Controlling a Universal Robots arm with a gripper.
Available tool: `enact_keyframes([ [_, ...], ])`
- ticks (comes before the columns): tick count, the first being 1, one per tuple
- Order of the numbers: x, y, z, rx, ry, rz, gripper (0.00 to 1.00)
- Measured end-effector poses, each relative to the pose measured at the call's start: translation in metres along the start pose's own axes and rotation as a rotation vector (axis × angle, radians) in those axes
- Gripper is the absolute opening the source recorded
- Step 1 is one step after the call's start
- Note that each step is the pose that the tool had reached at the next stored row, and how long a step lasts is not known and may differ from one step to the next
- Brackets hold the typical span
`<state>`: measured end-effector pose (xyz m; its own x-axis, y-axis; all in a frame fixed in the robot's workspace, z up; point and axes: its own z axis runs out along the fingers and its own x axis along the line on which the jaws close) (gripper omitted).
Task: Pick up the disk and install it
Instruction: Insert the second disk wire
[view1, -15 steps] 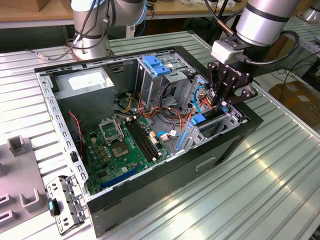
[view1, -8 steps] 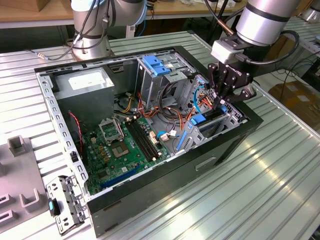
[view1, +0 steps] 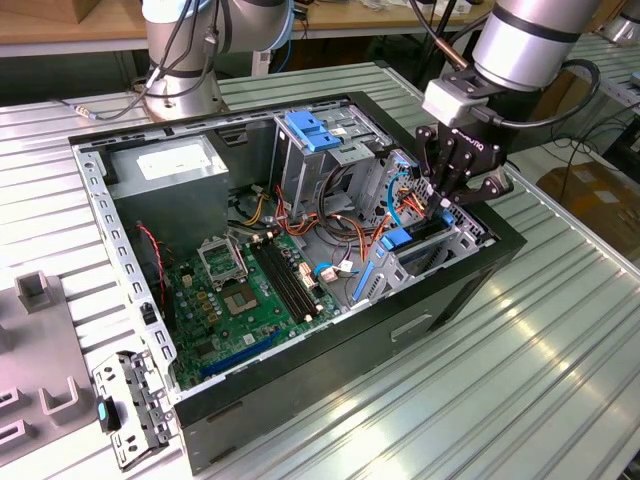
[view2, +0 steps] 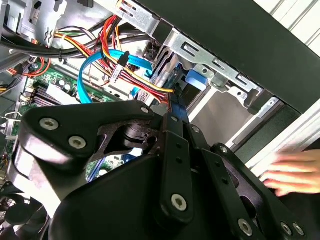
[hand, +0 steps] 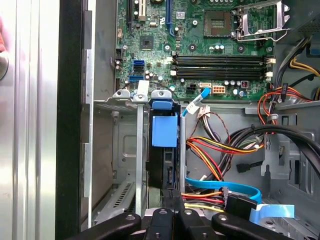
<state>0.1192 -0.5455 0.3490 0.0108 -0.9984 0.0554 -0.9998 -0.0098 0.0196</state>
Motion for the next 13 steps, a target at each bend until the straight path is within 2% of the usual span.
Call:
enact_keyframes([
  [5,0.0,0.0016,0.0,0.0,0.0,0.0,0.11],
  [7,0.0,0.003,0.0,0.0,-0.0001,0.0,0.11],
  [9,-0.0001,0.0071,0.0001,0.0,-0.0001,0.0,0.11],
  [11,-0.0001,0.0075,0.0,0.0,-0.0001,0.0,0.11],
  [13,0.0,0.0076,-0.003,0.0001,-0.0005,0.0,0.11],
])
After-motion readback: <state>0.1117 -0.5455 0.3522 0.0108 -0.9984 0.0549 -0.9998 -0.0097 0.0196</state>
